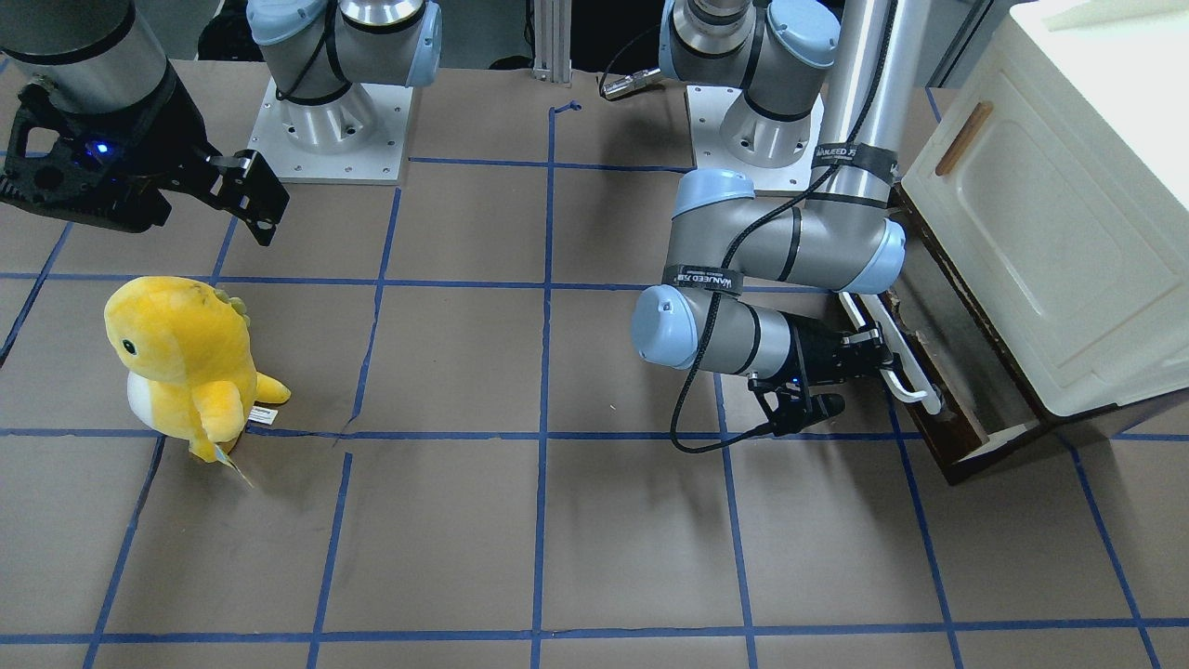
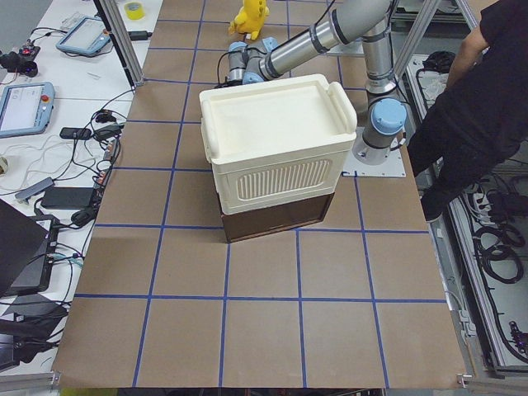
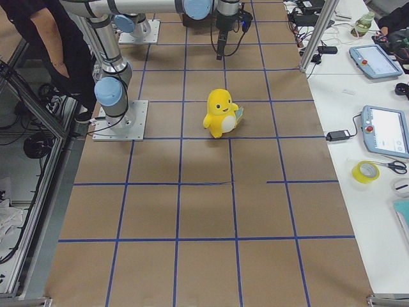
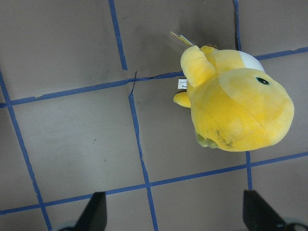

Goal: Pull drawer sideways
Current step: 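Pull the drawer handle with the left gripper away from the cabinet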

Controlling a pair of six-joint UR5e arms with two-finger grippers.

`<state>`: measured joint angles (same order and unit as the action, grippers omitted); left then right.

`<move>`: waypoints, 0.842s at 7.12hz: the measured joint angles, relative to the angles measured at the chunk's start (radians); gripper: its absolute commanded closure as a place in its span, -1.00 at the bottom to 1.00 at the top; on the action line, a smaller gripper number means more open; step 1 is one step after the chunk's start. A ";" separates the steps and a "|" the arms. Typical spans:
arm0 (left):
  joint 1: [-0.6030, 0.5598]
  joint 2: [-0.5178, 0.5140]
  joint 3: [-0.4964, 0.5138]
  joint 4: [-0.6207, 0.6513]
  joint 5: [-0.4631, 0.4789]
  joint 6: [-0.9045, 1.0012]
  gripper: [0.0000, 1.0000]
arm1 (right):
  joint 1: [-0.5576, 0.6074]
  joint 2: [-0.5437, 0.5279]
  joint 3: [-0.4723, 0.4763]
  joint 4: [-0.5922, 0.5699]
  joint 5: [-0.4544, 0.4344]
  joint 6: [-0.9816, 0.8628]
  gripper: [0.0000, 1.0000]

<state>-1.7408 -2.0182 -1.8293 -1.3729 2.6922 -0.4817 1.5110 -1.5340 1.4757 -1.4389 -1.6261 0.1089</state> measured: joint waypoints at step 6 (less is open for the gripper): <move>-0.011 -0.012 0.024 -0.001 -0.026 0.004 0.81 | 0.000 0.000 0.000 0.000 0.000 0.000 -1.00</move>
<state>-1.7521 -2.0300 -1.8048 -1.3741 2.6666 -0.4779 1.5110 -1.5340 1.4757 -1.4389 -1.6260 0.1089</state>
